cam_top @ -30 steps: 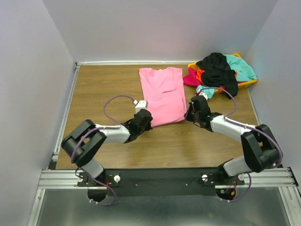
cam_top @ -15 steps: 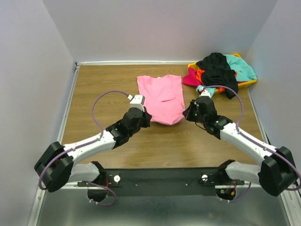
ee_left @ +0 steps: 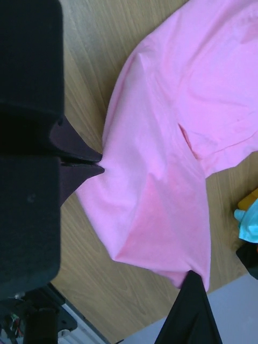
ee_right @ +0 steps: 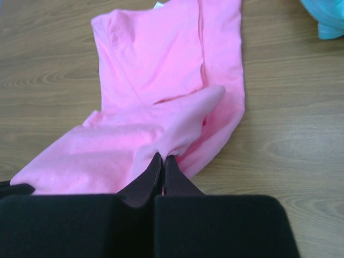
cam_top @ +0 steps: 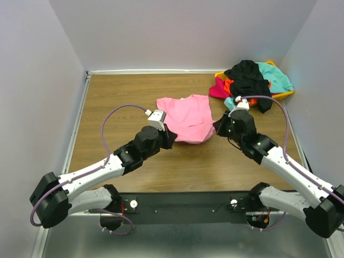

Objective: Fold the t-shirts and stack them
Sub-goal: Fold the tshirt

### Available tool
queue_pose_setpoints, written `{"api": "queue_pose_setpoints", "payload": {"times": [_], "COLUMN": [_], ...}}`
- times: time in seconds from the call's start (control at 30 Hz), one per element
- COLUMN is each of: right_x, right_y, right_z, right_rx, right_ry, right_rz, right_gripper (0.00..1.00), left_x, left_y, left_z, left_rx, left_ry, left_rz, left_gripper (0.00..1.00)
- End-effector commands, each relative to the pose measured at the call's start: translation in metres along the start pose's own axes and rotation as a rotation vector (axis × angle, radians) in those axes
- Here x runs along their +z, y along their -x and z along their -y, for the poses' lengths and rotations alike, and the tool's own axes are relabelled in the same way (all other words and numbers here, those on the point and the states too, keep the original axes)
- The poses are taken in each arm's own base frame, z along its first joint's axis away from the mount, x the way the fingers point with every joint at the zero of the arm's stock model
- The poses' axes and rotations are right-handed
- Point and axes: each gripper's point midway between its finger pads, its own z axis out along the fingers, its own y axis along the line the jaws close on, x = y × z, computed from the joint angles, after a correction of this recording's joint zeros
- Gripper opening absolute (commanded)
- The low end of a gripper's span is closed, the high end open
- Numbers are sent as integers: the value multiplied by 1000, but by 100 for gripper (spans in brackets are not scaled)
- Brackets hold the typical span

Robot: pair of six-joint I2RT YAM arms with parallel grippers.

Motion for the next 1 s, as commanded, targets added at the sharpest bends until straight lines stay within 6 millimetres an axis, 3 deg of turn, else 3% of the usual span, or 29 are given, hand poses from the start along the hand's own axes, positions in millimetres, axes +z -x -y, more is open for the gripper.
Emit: {"api": "queue_pose_setpoints", "payload": {"times": [0.0, 0.23, 0.67, 0.97], "right_x": [-3, 20, 60, 94], "right_y": [25, 42, 65, 78], "right_z": [7, 3, -7, -15], "right_rx": [-15, -23, -79, -125], "right_ry": [-82, -141, -199, -240], "right_rz": [72, 96, 128, 136], "right_gripper": [1, 1, 1, 1], "left_x": [1, 23, 35, 53], "left_y": [-3, -2, 7, 25], "left_z": [9, -1, -24, -43], "left_rx": [-20, -34, -74, -67], "left_ry": [-42, -1, 6, 16], "left_rz": [-5, 11, 40, 70], "left_gripper": [0, 0, 0, 0]}}
